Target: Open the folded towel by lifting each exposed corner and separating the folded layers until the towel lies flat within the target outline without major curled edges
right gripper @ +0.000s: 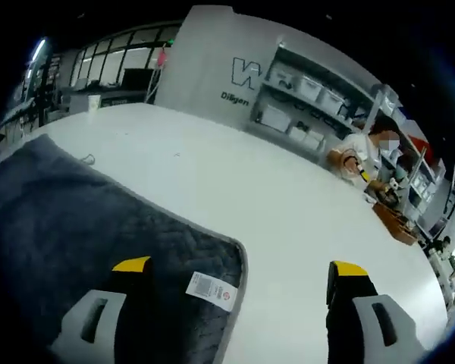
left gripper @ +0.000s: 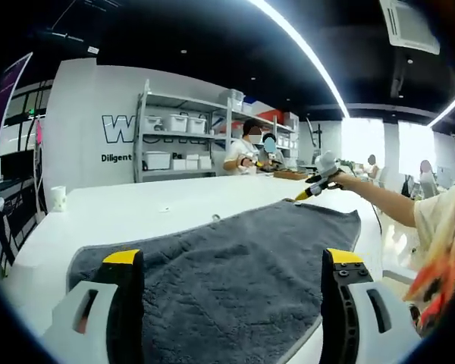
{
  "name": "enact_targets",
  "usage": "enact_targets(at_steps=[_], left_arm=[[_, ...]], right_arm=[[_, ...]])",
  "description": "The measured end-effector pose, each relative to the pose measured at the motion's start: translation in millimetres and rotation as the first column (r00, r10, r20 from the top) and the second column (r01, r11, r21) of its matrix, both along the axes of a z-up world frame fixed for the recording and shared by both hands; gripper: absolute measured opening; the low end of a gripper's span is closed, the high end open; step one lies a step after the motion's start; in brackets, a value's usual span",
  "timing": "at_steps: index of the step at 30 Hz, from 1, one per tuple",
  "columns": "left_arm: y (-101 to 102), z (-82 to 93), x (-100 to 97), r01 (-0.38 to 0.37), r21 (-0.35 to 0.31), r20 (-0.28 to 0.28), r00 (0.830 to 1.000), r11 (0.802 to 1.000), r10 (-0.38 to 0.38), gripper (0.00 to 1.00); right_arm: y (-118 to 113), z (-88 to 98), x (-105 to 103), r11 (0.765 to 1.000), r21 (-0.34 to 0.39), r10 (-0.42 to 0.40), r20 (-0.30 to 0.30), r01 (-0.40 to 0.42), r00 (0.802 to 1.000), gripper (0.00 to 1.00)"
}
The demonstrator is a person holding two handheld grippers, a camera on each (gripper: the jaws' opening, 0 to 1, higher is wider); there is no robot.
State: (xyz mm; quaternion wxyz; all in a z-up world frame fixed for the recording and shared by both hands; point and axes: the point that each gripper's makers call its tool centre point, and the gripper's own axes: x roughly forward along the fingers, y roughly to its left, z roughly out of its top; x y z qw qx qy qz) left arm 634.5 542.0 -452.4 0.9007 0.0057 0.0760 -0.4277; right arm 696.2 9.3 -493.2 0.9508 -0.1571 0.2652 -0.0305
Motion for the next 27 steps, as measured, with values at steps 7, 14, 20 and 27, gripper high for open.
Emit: enact_targets(at_steps=[7, 14, 20, 27], left_arm=[[14, 1.4, 18.9, -0.045, -0.003, -0.011, 0.999, 0.999, 0.045, 0.96], [29, -3.0, 33.5, -0.086, 0.015, -0.027, 0.996, 0.996, 0.086, 0.95], [39, -0.3, 50.1, -0.12, 0.013, -0.031, 0.992, 0.993, 0.121, 0.93], [51, 4.2, 79.8, -0.15, 0.012, -0.049, 0.987, 0.989, 0.15, 0.91]], right_arm=[[34, 18.5, -32, 0.994, 0.065, 0.08, 0.051, -0.083, 0.996, 0.99], [84, 31.9, -68, 0.971, 0.133, 0.182, 0.124, -0.198, 0.975, 0.99], [116, 39.4, -90, 0.953, 0.148, 0.234, 0.19, -0.263, 0.954, 0.99], [148, 34.2, -121, 0.941, 0.124, 0.287, 0.206, -0.316, 0.936, 0.99]])
